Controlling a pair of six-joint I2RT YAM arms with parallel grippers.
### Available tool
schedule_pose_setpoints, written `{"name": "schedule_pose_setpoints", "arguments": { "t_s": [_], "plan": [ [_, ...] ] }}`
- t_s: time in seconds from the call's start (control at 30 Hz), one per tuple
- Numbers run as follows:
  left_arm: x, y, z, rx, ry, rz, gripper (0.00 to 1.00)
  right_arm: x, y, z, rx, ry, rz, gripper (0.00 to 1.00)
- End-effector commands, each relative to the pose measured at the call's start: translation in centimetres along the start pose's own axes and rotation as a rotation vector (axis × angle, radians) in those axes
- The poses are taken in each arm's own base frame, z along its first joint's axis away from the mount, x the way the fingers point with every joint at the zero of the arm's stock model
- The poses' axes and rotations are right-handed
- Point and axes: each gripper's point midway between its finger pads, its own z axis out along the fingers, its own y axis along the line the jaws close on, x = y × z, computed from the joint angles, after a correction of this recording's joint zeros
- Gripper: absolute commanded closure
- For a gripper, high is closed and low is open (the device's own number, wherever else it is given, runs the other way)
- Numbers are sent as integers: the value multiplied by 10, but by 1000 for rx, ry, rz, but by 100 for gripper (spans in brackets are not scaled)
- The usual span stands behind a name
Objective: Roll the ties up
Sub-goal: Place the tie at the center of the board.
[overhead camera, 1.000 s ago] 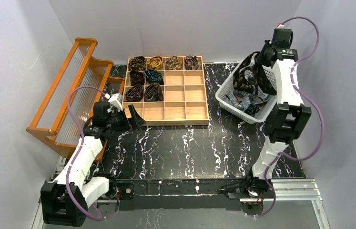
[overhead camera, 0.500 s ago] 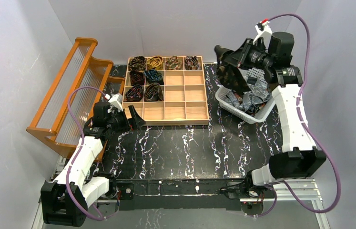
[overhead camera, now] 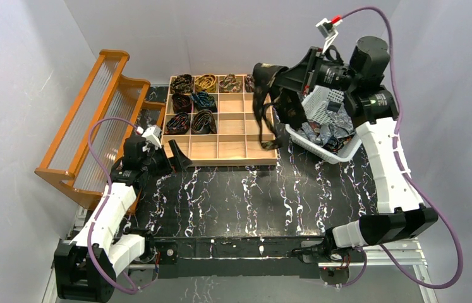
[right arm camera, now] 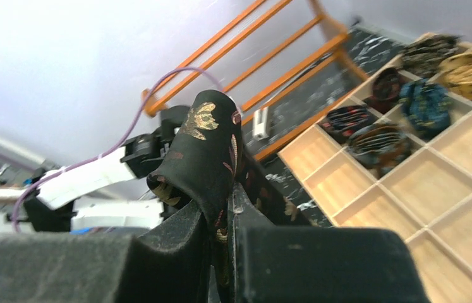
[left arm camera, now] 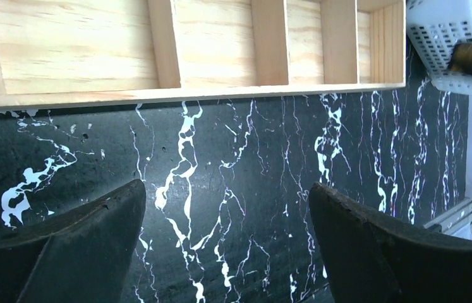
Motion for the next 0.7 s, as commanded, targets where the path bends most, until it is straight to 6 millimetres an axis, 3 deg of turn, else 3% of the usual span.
{"name": "schedule_pose_setpoints", "arguments": {
  "t_s": [0.0, 0.1, 0.2, 0.27, 0.3, 0.37, 0.4, 0.47, 0.53, 0.67],
  "plan": [
    [0, 5, -4, -25, -59, -60, 2, 26, 39, 16, -156, 70, 30, 96],
    [2, 1, -3, 0, -82, -119, 2, 53, 54, 42, -195, 133, 62, 96],
    [-1, -4, -4, 27, -104, -158, 2, 80, 55, 62, -194, 185, 95, 96],
    [-3, -6, -7, 29, -122, -167, 2, 104, 29, 69, -105, 208, 126, 96],
    [-4, -7, -9, 32, -126, -166, 2, 118, 3, 69, 13, 220, 141, 96],
    [-2, -9, -12, 38, -116, -162, 2, 159, -76, 51, 389, 262, 147, 95],
    [0, -12, -13, 53, -107, -159, 2, 184, -111, 30, 581, 301, 185, 95],
    [4, -16, -15, 78, -91, -159, 2, 232, -150, -13, 770, 386, 311, 99],
    [10, -18, -15, 96, -77, -168, 2, 269, -161, -45, 861, 436, 332, 99],
    [25, -21, -11, 134, -37, -194, 2, 297, -155, -71, 848, 420, 300, 88]
  ]
}}
